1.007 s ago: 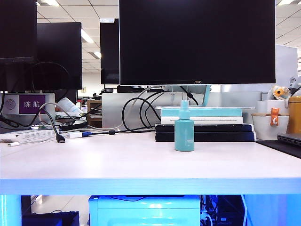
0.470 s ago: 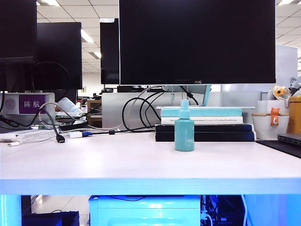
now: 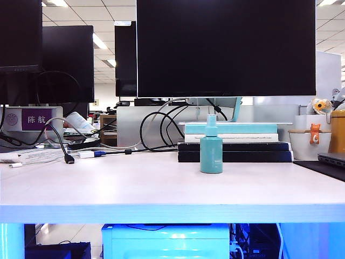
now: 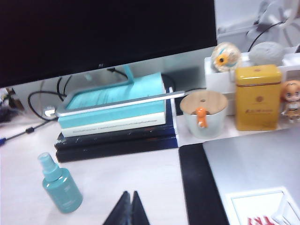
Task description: Pick up the sprayer with the left hand and remove the lid with the right hand then place it on the table.
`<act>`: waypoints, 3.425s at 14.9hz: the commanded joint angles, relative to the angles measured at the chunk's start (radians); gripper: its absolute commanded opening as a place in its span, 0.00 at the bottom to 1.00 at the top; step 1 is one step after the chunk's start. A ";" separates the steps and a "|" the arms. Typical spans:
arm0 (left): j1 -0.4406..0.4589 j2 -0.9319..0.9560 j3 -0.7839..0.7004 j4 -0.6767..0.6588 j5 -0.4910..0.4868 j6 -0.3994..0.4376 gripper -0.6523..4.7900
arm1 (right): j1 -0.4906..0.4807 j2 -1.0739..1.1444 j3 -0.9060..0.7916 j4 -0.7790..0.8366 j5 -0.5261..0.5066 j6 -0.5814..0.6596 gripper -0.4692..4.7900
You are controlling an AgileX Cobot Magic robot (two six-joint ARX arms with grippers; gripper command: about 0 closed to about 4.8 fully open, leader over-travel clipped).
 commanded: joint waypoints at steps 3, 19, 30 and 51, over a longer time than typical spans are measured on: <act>-0.001 0.435 0.105 0.304 0.428 0.125 0.96 | -0.002 0.364 0.247 0.030 -0.211 -0.154 0.09; -0.317 1.862 0.868 0.640 0.826 0.327 1.00 | -0.293 1.052 0.546 0.163 -1.007 -0.191 0.86; -0.436 2.028 1.202 0.266 0.686 0.307 1.00 | -0.293 1.087 0.546 0.144 -1.014 -0.206 0.85; -0.505 1.883 1.215 0.053 0.990 0.025 0.52 | -0.267 1.087 0.546 0.211 -1.284 -0.065 0.77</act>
